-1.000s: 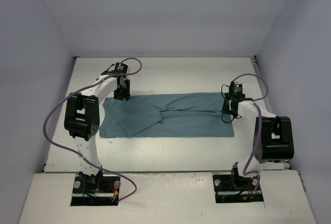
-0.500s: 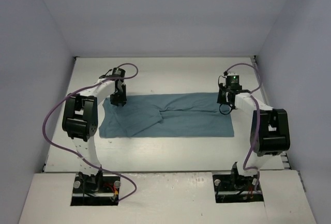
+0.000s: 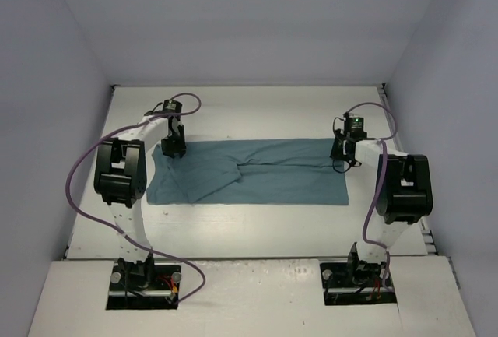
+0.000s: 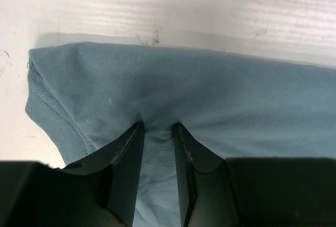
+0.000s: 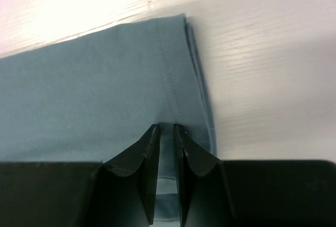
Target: Fold and stack the t-shirts
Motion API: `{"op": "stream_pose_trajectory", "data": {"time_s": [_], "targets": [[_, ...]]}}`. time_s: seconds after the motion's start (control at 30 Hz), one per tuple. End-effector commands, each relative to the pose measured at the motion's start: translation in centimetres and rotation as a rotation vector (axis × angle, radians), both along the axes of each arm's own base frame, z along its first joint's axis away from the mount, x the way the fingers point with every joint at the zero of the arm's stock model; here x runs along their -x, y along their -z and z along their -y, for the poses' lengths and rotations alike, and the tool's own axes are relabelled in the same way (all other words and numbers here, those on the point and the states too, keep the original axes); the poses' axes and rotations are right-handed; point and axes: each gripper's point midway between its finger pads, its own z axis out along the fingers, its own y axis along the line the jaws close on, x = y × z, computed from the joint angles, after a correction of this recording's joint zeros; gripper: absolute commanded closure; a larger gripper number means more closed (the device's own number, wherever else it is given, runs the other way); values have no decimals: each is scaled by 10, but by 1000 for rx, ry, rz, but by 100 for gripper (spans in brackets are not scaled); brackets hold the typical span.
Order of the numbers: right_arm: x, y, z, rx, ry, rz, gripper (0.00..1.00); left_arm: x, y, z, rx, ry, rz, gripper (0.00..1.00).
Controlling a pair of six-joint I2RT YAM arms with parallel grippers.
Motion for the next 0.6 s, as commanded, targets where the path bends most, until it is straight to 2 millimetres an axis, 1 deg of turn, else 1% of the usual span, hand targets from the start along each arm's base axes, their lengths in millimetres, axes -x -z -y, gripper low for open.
{"op": "stream_pose_trajectory", "data": {"time_s": [0.0,0.07,0.13,0.17,0.23,0.27,0.3,0.37,0.4,0.47,0.5,0.53,0.57], "targets": [[21,9,27,42,91,-60,84,-17,7,-30,-53,-52,8,73],[28,10,25,28,109,-73,84,-25,9,-31,-52,-42,13,73],[34,8,19,-6,120,-76,84,-42,2,-30,-51,-13,42,73],[34,5,18,-8,119,-68,84,-42,7,-28,-47,-2,31,73],[40,2,11,-25,131,-78,84,-63,5,-23,-32,27,50,73],[44,0,8,-32,134,-86,84,-74,0,-22,-34,40,67,73],[52,0,4,-41,136,-111,84,-92,-11,-20,-36,49,100,73],[62,-3,-6,-51,133,-121,84,-111,-15,-17,-41,72,121,73],[68,-4,-15,-52,125,-123,84,-121,-16,-14,-44,90,135,73],[85,-4,-40,-74,106,-130,84,-136,-9,-6,-56,139,145,72],[93,-3,-51,-88,105,-133,84,-147,-11,0,-59,160,169,70],[94,-3,-54,-105,125,-134,84,-156,-14,6,-67,183,189,69],[108,-3,-73,-122,97,-138,85,-164,-17,14,-86,231,208,68]]}}
